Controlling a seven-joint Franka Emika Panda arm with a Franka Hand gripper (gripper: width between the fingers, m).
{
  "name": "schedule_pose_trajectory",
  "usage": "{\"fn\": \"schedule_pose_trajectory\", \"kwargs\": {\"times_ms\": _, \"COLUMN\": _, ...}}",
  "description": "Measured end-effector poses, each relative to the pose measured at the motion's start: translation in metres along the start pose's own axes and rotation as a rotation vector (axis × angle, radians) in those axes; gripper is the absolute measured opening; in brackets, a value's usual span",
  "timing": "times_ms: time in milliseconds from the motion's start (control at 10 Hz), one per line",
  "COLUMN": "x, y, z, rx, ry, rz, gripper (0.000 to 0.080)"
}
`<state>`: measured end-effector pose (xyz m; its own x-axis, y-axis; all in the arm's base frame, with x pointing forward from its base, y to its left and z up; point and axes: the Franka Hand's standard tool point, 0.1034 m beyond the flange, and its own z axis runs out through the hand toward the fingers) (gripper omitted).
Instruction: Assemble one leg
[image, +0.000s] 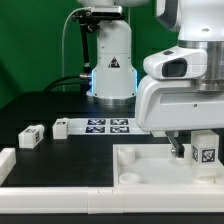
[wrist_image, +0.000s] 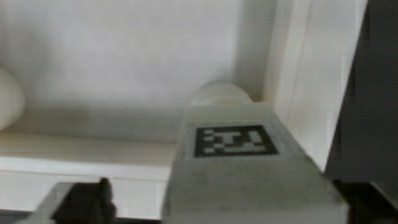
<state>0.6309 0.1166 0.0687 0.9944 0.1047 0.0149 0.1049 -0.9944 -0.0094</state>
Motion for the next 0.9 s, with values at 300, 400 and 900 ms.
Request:
{"fn": "schedule_pose_trajectory", "kwargs": {"times_ms": 300, "x": -0.0002, "y": 0.0001, "z": 0.0004, "rx": 0.001, "ry": -0.001, "rz": 0.039, "gripper": 0.0290}}
{"fn": "schedule_pose_trajectory", "kwargs": {"times_ms": 400, "x": -0.0003, "y": -0.0003, "z": 0.0012, "rx": 0.005, "ry": -0.001, "rz": 0.127, "gripper": 0.0290}}
{"fn": "schedule_pose_trajectory", "kwargs": {"times_ms": 900, "x": -0.0010, "y": -0.0022, "z": 0.0029, "rx": -0.001, "ry": 0.015, "rz": 0.931, "gripper": 0.0290}}
